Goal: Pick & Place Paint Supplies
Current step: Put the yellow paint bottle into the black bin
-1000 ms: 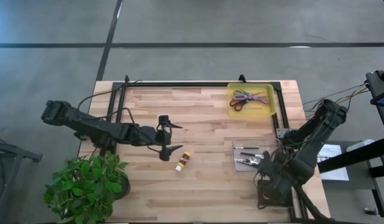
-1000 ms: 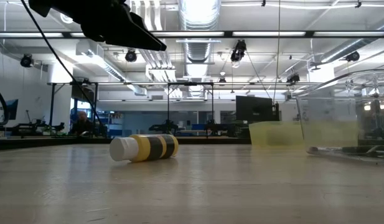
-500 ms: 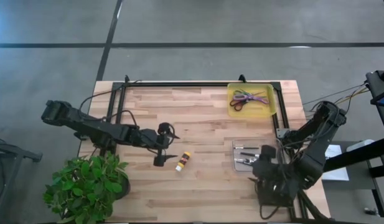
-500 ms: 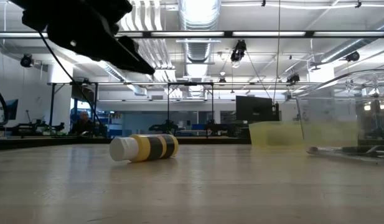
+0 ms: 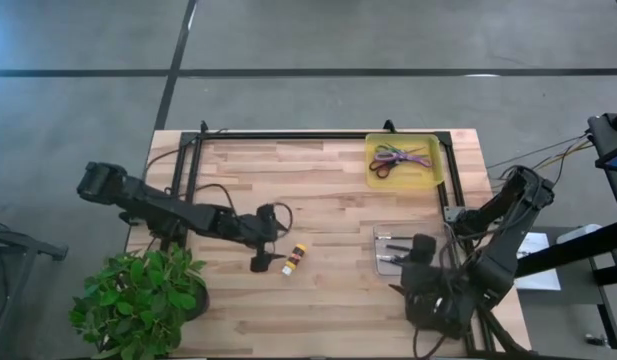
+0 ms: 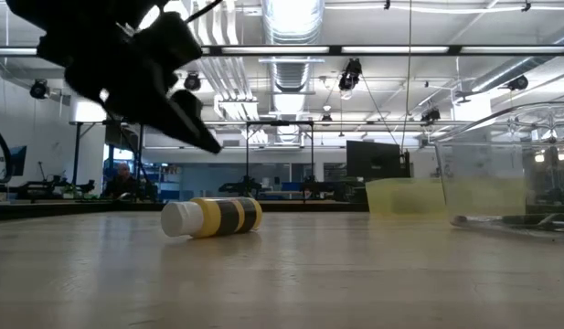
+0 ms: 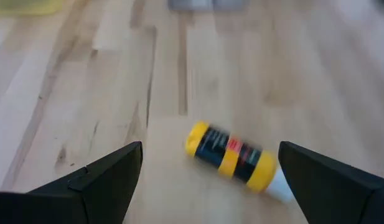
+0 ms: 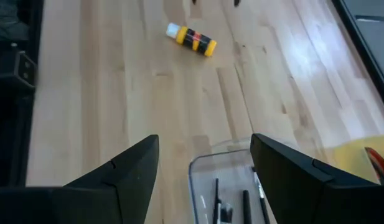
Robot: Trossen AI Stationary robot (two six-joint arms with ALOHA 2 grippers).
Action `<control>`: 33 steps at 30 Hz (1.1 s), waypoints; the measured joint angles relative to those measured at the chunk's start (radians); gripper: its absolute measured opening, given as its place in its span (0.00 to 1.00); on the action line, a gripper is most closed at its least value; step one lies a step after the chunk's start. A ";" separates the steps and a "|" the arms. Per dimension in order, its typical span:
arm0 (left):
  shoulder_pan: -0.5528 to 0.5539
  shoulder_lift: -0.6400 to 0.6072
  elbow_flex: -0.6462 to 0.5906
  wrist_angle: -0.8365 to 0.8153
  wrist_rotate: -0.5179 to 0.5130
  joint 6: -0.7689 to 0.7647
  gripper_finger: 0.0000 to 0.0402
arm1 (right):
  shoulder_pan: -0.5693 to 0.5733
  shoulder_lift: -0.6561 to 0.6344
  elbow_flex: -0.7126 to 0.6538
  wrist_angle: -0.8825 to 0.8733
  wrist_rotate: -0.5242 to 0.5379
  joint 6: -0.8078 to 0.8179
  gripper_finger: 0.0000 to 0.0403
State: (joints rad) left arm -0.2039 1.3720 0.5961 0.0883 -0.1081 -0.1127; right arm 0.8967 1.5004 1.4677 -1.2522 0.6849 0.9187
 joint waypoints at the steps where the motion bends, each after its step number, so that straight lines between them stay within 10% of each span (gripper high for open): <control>1: 0.000 0.021 0.000 -0.001 0.000 0.050 0.95 | 0.000 0.001 0.000 0.011 0.000 -0.010 0.63; 18: -0.011 0.184 0.077 -0.001 -0.213 0.900 0.95 | 0.000 0.014 0.000 0.062 -0.004 -0.048 0.63; 27: -0.013 0.181 0.108 -0.007 -0.087 0.750 0.95 | 0.000 0.014 0.000 0.066 -0.010 -0.051 0.63; 33: -0.010 0.181 0.157 -0.003 -0.030 0.277 0.95 | 0.000 0.014 0.000 0.073 -0.011 -0.055 0.63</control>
State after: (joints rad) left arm -0.2144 1.5532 0.7527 0.0849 -0.1386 0.1642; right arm 0.8967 1.5143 1.4681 -1.1789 0.6739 0.8639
